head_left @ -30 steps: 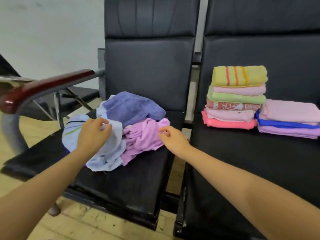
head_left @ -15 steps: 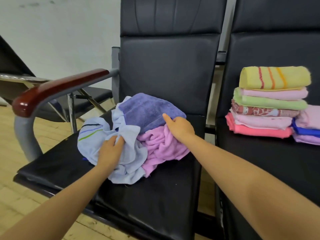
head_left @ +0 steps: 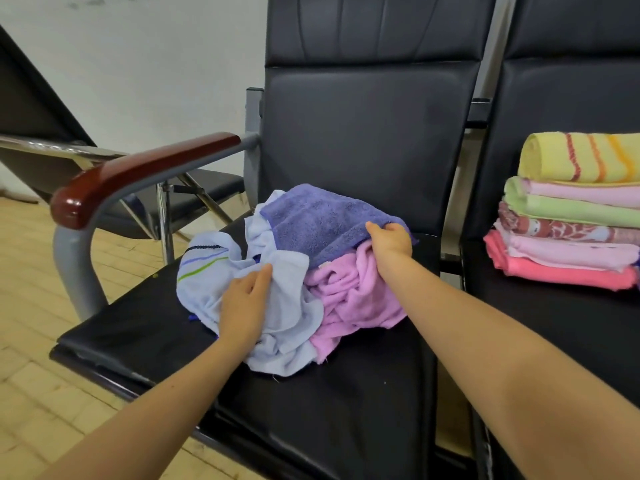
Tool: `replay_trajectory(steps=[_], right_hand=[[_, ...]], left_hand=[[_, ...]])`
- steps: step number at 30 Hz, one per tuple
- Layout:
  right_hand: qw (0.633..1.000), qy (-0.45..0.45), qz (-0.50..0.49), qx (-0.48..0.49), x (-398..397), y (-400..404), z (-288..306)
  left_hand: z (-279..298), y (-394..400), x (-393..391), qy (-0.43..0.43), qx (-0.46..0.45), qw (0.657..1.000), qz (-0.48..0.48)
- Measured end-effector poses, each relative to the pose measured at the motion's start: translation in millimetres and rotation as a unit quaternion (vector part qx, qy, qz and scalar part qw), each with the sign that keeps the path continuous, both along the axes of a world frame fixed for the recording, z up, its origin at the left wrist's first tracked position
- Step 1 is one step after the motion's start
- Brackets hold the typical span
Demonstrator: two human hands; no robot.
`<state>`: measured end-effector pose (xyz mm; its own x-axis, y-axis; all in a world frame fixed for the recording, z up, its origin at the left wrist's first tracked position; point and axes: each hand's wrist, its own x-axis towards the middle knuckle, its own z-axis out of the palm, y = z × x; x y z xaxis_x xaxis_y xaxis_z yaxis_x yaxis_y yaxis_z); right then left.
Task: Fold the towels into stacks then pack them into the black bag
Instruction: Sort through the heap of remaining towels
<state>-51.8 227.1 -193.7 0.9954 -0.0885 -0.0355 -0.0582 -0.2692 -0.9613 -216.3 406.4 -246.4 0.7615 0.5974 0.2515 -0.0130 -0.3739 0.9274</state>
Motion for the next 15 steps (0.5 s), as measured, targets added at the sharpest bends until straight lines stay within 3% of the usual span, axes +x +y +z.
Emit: replay_trajectory(steps=[5,8,10,13,15], right_hand=[[1.0,-0.014,-0.003,0.018,6,4,13],[0.989,-0.025,0.027,0.145,3,2,41],[0.957,-0.019,0.045,0.284,0,-5,67],[0.885,-0.007,-0.002,0.466,-15,-30,109],[0.855,-0.04,-0.019,0.516,-24,-53,136]], left_hand=[[-4,1,0,0.012,0.099,0.995,0.024],[0,-5,-2,0.048,0.153,0.985,0.06],[8,-11,1,0.072,0.172,0.979,0.085],[31,-32,6,0.037,0.151,0.986,0.064],[56,-55,10,-0.013,0.144,0.989,0.034]])
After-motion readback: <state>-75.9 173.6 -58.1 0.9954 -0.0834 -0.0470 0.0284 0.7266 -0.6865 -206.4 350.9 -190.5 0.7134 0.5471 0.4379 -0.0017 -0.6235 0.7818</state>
